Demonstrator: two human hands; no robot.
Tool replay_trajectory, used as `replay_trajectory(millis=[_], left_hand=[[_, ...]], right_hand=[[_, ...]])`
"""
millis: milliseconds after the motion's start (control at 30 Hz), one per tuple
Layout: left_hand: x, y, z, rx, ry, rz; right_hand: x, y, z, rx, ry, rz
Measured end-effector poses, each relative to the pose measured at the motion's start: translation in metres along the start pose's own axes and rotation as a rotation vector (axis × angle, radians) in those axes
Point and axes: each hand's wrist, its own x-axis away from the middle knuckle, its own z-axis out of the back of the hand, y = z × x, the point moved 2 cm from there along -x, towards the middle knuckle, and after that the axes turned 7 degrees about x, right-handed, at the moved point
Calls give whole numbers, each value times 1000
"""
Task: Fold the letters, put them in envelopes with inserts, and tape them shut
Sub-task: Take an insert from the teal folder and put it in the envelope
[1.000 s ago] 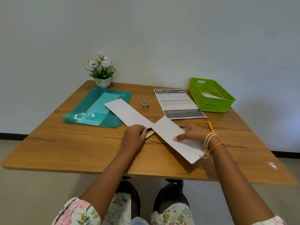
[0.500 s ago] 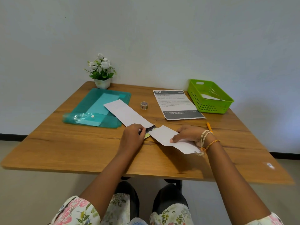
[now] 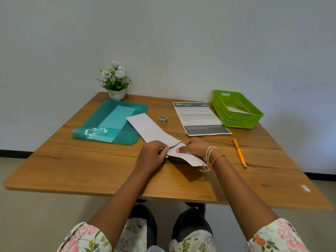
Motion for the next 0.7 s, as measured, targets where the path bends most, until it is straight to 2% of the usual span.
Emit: replay_trajectory(millis=[167, 300, 367, 467, 567, 700], left_hand=[[-1, -4, 0, -7, 35, 48], [-3, -8, 0, -29, 77, 76], [-3, -9, -2, -26, 70, 69], [-2, -7, -3, 0, 28, 20], [0, -4, -2, 28, -15, -55], [1, -5, 0, 38, -32, -76]], right_hand=[[-1, 3, -6, -72, 66, 31], [0, 13, 3, -59, -48, -97], [4, 15, 11, -146, -56, -77], [4, 11, 14, -320, 27, -31], [-5, 4, 4, -431, 141, -74], [-14, -6, -17, -586, 183, -92]])
